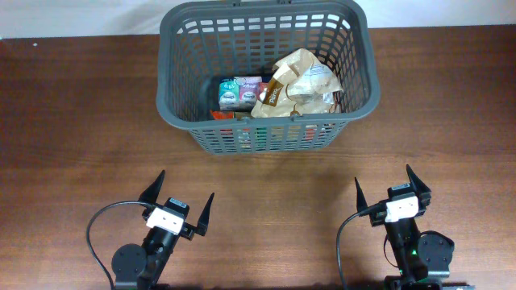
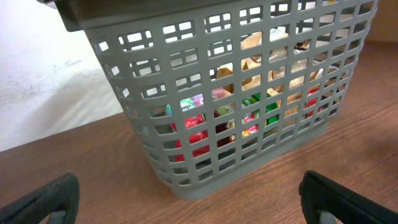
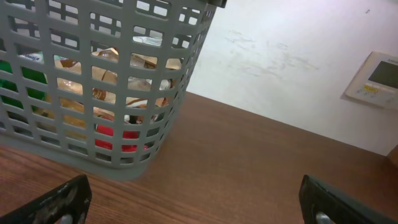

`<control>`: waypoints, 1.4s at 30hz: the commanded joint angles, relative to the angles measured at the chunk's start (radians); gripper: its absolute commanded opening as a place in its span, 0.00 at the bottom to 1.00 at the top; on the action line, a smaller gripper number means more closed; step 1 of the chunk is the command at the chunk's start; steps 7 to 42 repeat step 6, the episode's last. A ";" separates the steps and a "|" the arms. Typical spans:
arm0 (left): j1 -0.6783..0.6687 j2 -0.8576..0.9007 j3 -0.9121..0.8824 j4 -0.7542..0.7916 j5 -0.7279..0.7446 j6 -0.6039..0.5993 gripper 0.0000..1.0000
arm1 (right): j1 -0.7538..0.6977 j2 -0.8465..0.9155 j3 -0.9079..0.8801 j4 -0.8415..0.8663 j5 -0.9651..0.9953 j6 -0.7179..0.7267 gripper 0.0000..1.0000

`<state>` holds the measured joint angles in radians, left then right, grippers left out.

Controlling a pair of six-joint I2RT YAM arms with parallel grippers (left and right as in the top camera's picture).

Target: Pack container

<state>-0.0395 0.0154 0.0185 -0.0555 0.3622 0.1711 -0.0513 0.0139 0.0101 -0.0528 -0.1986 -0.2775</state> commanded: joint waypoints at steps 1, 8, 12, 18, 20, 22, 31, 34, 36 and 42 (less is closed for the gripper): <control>-0.006 -0.010 -0.010 0.003 -0.010 0.002 0.99 | 0.005 -0.008 -0.005 -0.008 0.012 -0.003 0.99; -0.006 -0.010 -0.010 0.003 -0.010 0.002 0.99 | 0.005 -0.008 -0.005 -0.008 0.012 -0.003 0.99; -0.006 -0.010 -0.010 0.003 -0.010 0.002 0.99 | 0.005 -0.008 -0.005 -0.008 0.012 -0.003 0.99; -0.006 -0.010 -0.010 0.003 -0.010 0.002 0.99 | 0.005 -0.008 -0.005 -0.008 0.012 -0.003 0.99; -0.006 -0.010 -0.010 0.003 -0.010 0.002 0.99 | 0.005 -0.008 -0.005 -0.008 0.012 -0.003 0.99; -0.006 -0.010 -0.010 0.003 -0.010 0.002 0.99 | 0.005 -0.008 -0.005 -0.008 0.012 -0.003 0.99; -0.006 -0.010 -0.010 0.003 -0.010 0.002 0.99 | 0.005 -0.008 -0.005 -0.008 0.012 -0.003 0.99; -0.006 -0.010 -0.010 0.003 -0.010 0.002 0.99 | 0.005 -0.008 -0.005 -0.008 0.012 -0.003 0.99; -0.006 -0.010 -0.010 0.003 -0.010 0.002 0.99 | 0.005 -0.008 -0.005 -0.008 0.012 -0.003 0.99; -0.006 -0.010 -0.010 0.003 -0.010 0.002 0.99 | 0.005 -0.008 -0.005 -0.008 0.012 -0.003 0.99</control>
